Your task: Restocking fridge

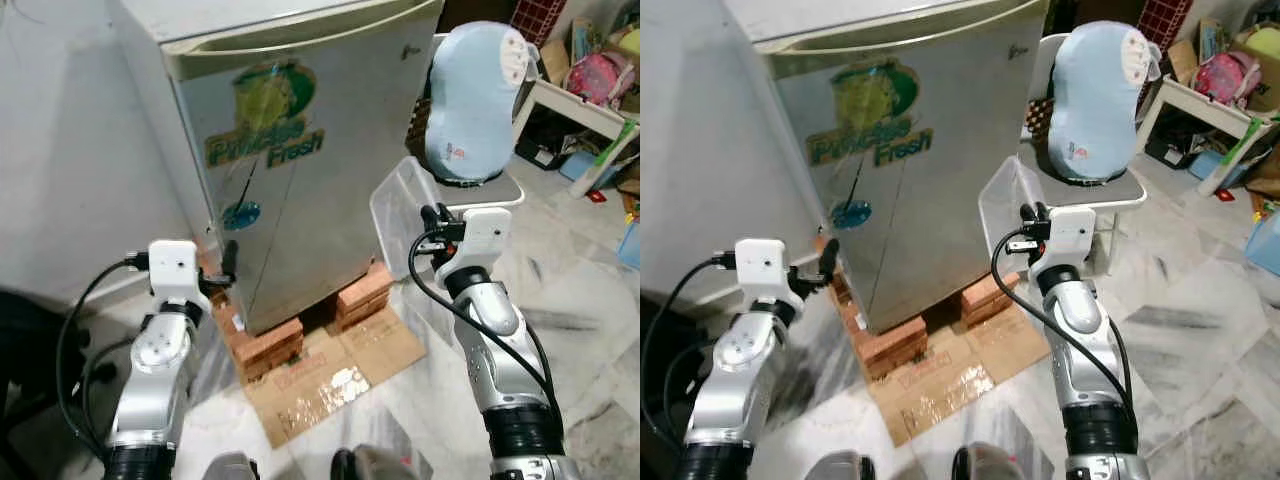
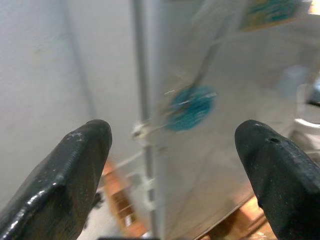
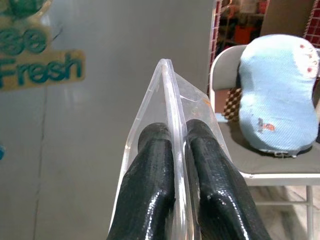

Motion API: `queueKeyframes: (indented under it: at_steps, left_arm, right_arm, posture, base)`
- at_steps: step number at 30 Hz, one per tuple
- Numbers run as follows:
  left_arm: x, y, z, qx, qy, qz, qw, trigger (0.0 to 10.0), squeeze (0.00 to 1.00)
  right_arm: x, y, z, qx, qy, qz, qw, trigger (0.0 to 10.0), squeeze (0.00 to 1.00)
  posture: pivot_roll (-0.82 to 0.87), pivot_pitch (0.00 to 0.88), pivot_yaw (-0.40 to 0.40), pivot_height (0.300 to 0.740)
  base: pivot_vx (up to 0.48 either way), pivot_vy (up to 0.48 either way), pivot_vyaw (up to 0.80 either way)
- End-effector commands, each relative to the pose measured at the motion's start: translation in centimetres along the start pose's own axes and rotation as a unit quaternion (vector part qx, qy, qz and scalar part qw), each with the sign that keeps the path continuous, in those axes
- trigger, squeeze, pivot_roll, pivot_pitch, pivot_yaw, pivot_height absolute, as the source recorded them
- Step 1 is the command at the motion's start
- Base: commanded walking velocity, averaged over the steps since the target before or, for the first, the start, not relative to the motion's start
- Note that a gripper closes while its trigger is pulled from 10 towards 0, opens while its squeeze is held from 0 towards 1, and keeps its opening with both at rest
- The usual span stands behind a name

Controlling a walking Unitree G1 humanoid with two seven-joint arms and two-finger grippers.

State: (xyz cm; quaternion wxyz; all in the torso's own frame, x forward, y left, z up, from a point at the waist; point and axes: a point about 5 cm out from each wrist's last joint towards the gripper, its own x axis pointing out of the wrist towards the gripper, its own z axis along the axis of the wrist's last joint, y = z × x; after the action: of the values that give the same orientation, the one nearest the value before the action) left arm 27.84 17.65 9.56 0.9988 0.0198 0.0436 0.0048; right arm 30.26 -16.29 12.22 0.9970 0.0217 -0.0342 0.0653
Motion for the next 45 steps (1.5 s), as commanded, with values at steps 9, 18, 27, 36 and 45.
queueKeyframes:
  at_steps: [9, 18, 27, 36, 45]
  left_arm:
    - [4.3, 1.0, 1.0, 0.003, -0.003, 0.013, 1.000, 10.0, 0.00]
    - [4.2, 0.4, 1.5, -0.010, -0.034, 0.010, 0.999, 10.0, 0.00]
    - [0.3, 1.1, 1.6, -0.027, -0.059, 0.058, 0.996, 10.0, 0.00]
    - [-7.3, 0.6, -1.0, -0.012, -0.004, 0.049, 0.999, 10.0, 0.00]
    - [-7.8, 1.2, -0.6, 0.001, 0.005, 0.049, 0.999, 10.0, 0.00]
  right_arm:
    - [-1.0, -1.2, 0.9, -0.019, -0.001, -0.004, 1.000, 10.0, 0.00]
    - [-1.4, -1.3, 1.0, -0.023, 0.004, -0.005, 1.000, 10.0, 0.00]
    - [-1.6, -1.2, 1.0, -0.028, 0.006, 0.005, 1.000, 10.0, 0.00]
    - [-3.1, -1.9, -0.5, -0.021, 0.033, -0.003, 0.999, 10.0, 0.00]
    - [-4.2, -1.4, -1.1, -0.020, 0.045, 0.005, 0.999, 10.0, 0.00]
  posture:
    - [-0.04, 0.106, -0.057, 0.740]
    - [-0.04, 0.110, -0.063, 0.740]
    - [-0.01, 0.105, -0.055, 0.740]
    - [0.05, 0.098, -0.048, 0.740]
    - [0.05, 0.082, -0.039, 0.740]
  base:
    - [0.000, 0.000, 0.00]
    - [0.060, 0.000, 0.00]
    - [0.030, 0.000, 0.00]
    - [0.110, 0.000, 0.00]
    - [0.297, 0.000, -0.29]
